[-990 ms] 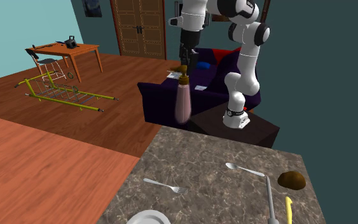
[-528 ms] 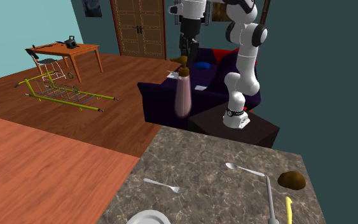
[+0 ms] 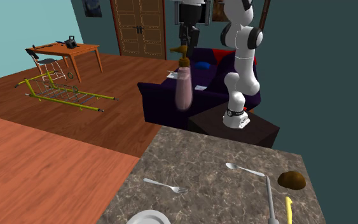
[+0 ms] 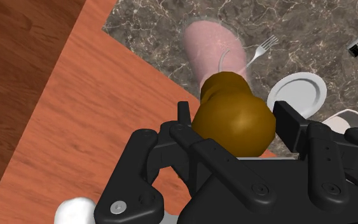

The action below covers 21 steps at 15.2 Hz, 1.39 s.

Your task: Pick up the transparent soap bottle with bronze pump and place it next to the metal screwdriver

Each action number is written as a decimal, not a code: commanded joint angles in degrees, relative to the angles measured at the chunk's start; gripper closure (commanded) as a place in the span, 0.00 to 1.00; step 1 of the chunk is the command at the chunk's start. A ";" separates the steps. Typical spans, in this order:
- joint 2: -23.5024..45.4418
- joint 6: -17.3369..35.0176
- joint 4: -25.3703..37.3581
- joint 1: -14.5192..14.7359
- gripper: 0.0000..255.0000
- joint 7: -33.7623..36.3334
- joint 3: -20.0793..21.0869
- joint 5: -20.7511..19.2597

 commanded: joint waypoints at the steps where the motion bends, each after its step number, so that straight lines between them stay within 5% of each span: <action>1: 2.32 -3.17 5.43 0.57 1.00 -0.10 0.20 -0.85; 3: 6.45 -7.52 13.82 1.89 1.00 -0.17 0.47 -2.47; 5: 14.27 -14.65 28.80 5.31 1.00 -0.94 -0.22 -5.46; 6: 7.33 -8.48 15.51 3.40 1.00 1.10 0.71 -2.97; 9: 1.56 -2.29 3.23 4.01 1.00 5.29 2.12 -1.18; 21: -2.40 9.87 -14.46 11.62 1.00 21.13 8.14 -0.33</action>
